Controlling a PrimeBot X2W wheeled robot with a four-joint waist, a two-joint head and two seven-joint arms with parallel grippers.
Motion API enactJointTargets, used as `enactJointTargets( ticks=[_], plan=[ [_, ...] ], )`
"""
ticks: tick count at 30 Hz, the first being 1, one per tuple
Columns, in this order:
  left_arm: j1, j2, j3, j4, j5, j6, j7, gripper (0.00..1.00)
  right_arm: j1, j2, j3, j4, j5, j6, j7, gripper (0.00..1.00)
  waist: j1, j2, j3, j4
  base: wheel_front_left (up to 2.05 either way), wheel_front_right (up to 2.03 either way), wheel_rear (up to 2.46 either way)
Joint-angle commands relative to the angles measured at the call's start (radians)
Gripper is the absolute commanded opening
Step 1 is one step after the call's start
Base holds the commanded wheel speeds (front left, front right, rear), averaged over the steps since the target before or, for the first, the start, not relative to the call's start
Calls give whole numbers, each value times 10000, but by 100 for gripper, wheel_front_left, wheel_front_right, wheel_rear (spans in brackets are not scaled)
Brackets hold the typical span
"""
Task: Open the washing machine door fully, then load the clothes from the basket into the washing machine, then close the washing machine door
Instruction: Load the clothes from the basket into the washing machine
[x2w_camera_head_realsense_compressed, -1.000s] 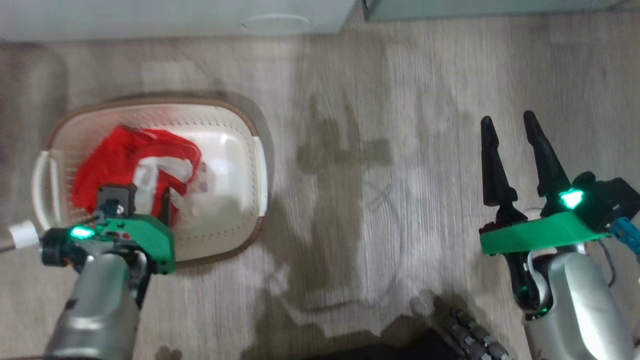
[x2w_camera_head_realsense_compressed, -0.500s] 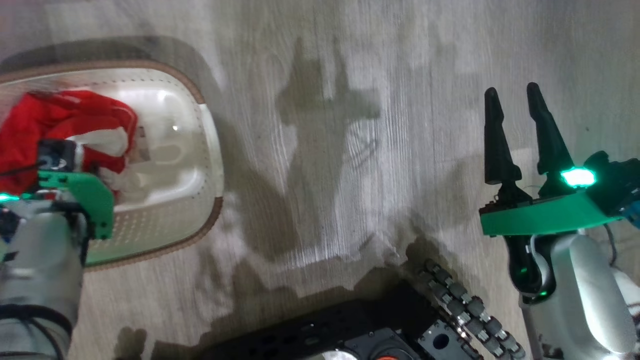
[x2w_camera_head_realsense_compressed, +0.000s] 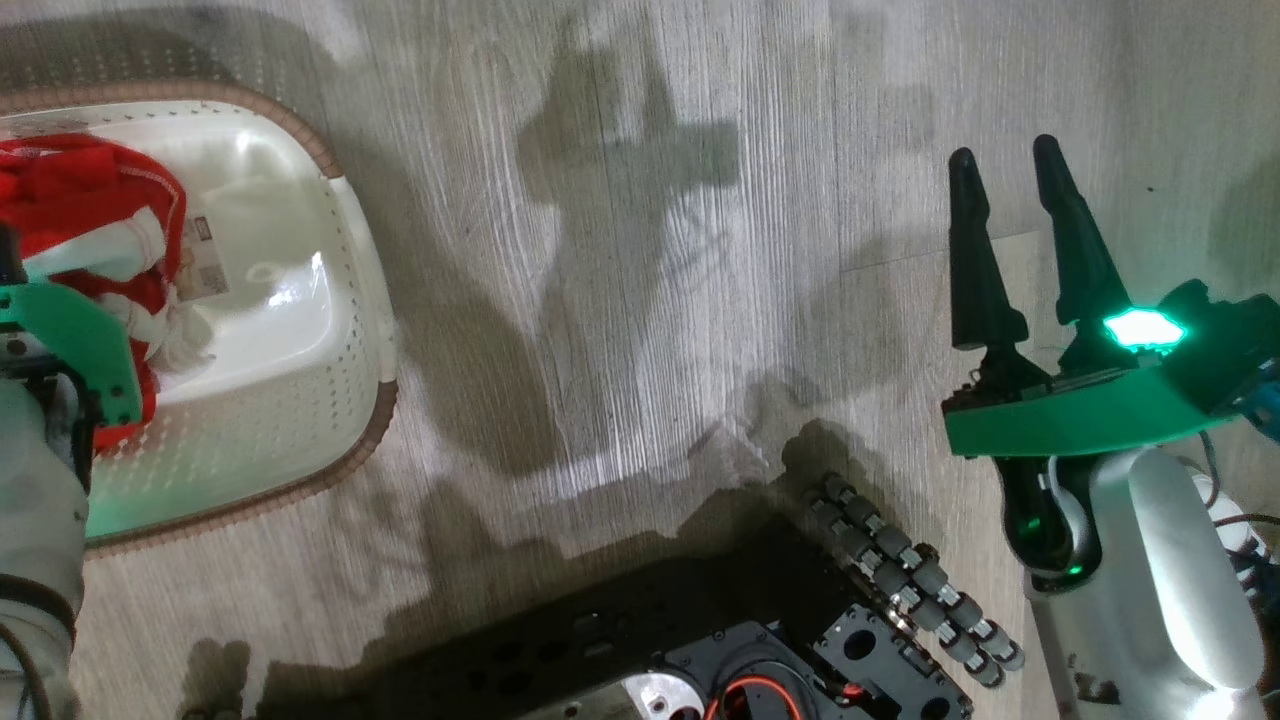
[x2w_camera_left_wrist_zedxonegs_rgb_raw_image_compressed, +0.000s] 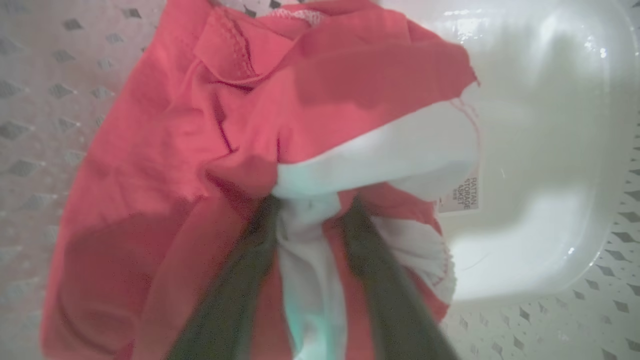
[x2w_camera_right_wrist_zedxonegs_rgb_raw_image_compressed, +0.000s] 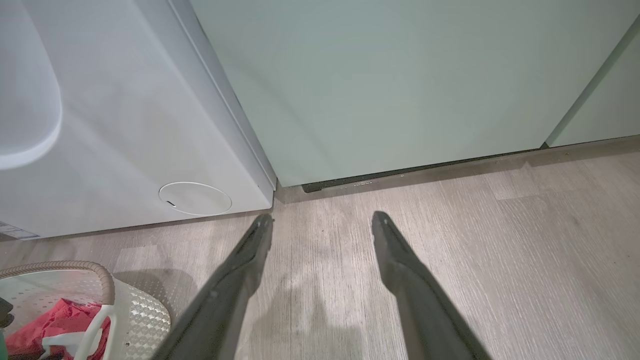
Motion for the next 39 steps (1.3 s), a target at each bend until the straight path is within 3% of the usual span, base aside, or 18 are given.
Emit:
enactJointTargets(
  ticks=[1, 12, 28, 39],
  plan=[
    [318, 509, 230, 56, -46, -9, 17, 0, 192, -24, 207, -220, 59, 0, -92, 100, -1, 1, -3, 10, 0, 0, 0],
    [772, 239, 152, 73, -320, -258, -259, 0, 37, -24, 294, -2, -99, 0, -92, 100, -1, 1, -919, 242, 0, 0, 0],
    [2276, -723, 214, -64, -892, -733, -1852, 0, 370, -24, 280, 594, -704, 0, -92, 100, -1, 1, -4179, 976, 0, 0, 0],
    [3888, -1349, 616, -3203, -911, -780, -1884, 0, 929, -24, 299, 977, -1060, 0, -92, 100, -1, 1, -6099, 1581, 0, 0, 0]
  ],
)
